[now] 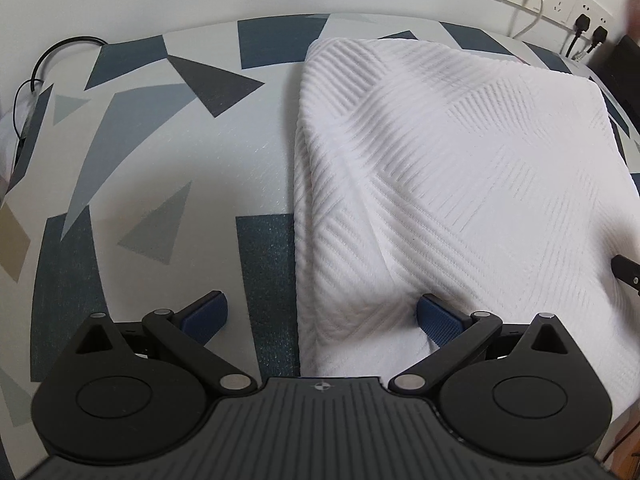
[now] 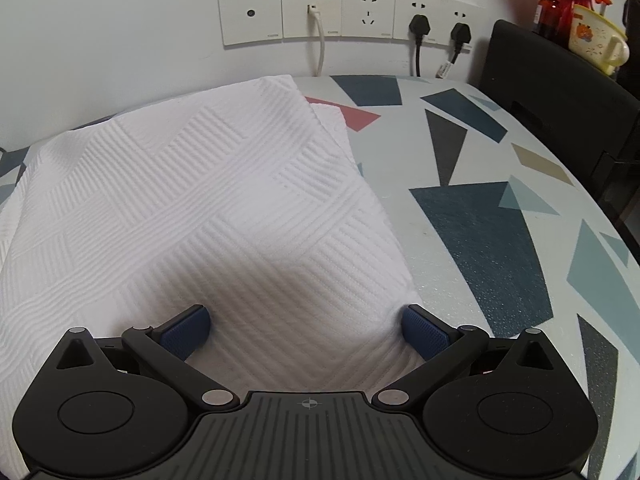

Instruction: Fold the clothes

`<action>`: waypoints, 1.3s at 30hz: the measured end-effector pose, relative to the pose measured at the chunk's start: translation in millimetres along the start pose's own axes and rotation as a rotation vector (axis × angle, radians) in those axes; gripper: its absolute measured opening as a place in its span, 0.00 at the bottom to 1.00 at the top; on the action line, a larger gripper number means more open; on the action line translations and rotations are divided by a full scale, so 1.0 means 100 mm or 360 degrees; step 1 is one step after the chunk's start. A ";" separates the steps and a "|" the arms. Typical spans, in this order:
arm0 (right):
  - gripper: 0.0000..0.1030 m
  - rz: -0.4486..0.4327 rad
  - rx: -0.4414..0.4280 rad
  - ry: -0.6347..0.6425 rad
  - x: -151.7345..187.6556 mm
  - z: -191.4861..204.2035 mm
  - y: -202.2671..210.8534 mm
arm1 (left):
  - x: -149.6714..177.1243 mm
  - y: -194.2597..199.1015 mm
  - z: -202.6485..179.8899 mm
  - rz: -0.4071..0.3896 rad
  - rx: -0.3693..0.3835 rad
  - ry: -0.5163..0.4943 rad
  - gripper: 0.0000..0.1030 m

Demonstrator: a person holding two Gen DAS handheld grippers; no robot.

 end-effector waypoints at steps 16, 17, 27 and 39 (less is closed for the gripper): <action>0.99 -0.0002 0.0005 -0.0021 -0.01 -0.01 0.00 | 0.09 0.08 0.21 -0.0109 0.0277 0.0044 1.00; 0.99 -0.0005 -0.0006 -0.0016 -0.02 -0.01 0.00 | 0.10 0.09 0.24 -0.0122 0.0310 0.0051 0.99; 0.99 -0.0192 -0.0244 -0.0337 -0.22 -0.53 0.15 | 0.01 0.11 0.40 -0.0123 0.0528 0.0189 0.84; 0.99 -0.0063 -0.0266 -0.0357 -0.32 -0.75 -0.23 | -0.35 0.04 -0.31 -0.0088 0.0220 0.0025 0.47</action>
Point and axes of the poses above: each gripper's, at about its wrist camera, not at the fingertips, and y roughly against the way its jaws point, z to its left, x to its underside, the point moved 1 cm from there along -y, roughly the way its jaws point, and after that the axes turned 2 degrees about -y, right-handed, at the moved point
